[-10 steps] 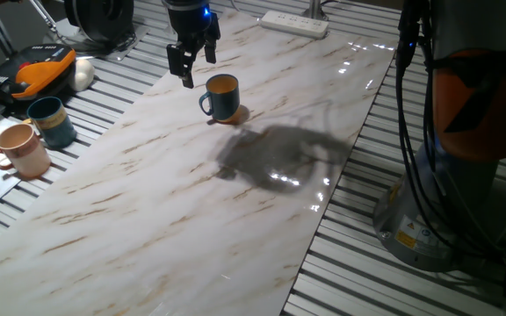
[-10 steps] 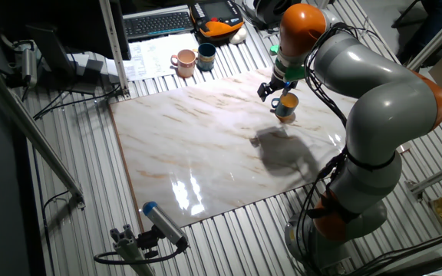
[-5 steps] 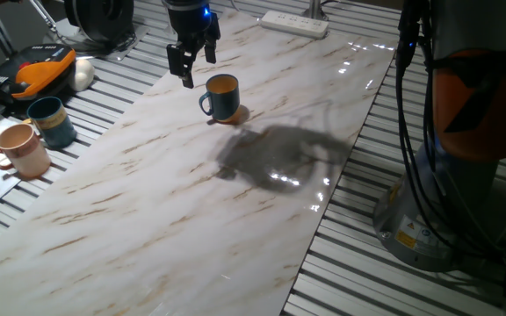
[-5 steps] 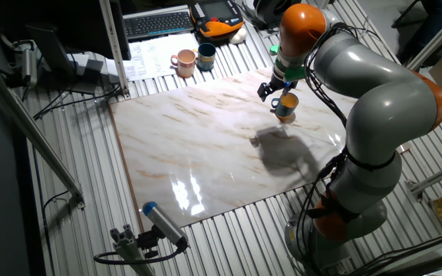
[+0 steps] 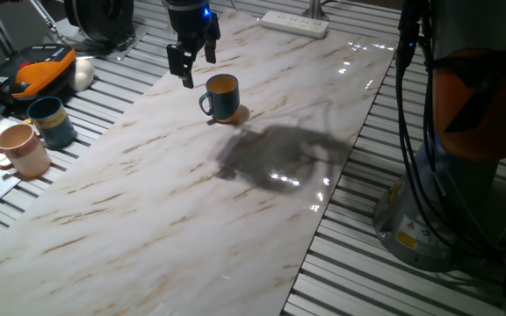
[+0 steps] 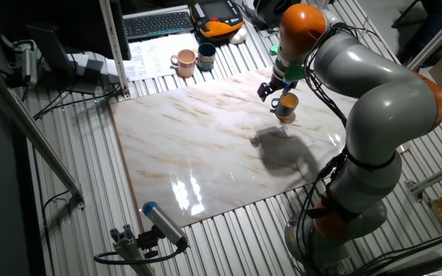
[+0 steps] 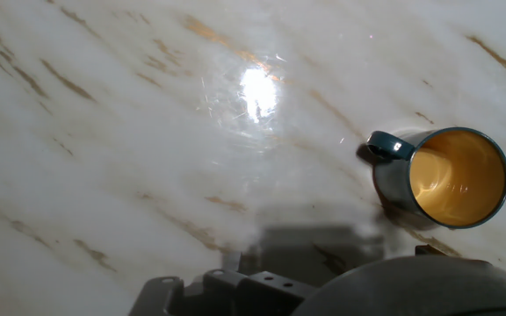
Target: Pick up the cup
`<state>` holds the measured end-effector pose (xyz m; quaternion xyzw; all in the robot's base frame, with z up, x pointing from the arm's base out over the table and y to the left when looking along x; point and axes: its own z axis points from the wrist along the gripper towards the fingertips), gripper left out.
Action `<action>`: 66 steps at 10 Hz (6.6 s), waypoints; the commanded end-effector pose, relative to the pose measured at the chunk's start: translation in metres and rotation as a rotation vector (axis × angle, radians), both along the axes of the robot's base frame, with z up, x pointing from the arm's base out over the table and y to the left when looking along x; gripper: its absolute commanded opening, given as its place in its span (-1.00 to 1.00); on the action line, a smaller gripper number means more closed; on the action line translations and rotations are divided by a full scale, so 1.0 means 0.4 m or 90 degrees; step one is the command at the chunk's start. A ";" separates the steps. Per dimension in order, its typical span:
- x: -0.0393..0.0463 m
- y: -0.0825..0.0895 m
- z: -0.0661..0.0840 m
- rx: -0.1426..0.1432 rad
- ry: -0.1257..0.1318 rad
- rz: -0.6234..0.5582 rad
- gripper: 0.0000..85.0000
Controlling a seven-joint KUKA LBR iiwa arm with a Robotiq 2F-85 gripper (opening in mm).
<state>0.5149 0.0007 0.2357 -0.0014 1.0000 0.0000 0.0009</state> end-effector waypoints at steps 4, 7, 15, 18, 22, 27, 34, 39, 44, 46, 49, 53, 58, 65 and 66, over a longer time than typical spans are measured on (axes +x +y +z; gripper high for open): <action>0.001 0.002 0.014 0.001 0.026 -0.177 -1.00; 0.002 0.005 0.014 0.001 0.024 -0.177 -1.00; 0.010 0.019 0.017 0.003 0.012 -0.195 -1.00; 0.017 0.016 0.013 0.003 0.007 -0.196 -1.00; 0.029 0.007 0.008 -0.049 -0.006 -0.303 -1.00; 0.039 0.008 0.003 -0.031 -0.028 -0.457 -1.00; 0.049 -0.027 0.000 0.005 -0.019 -0.722 -1.00; 0.059 -0.066 0.000 0.000 -0.004 -0.976 -1.00; 0.058 -0.074 -0.001 0.036 0.012 -1.130 -1.00; 0.059 -0.073 -0.002 0.014 0.012 -1.143 -1.00; 0.052 -0.076 0.008 0.074 0.012 -1.119 -1.00; 0.045 -0.079 0.016 0.077 0.006 -1.140 -1.00; 0.046 -0.083 0.010 -0.014 0.016 -1.124 -1.00; 0.050 -0.101 -0.011 0.004 0.019 -1.133 -1.00; 0.053 -0.104 -0.021 0.002 0.020 -1.137 -1.00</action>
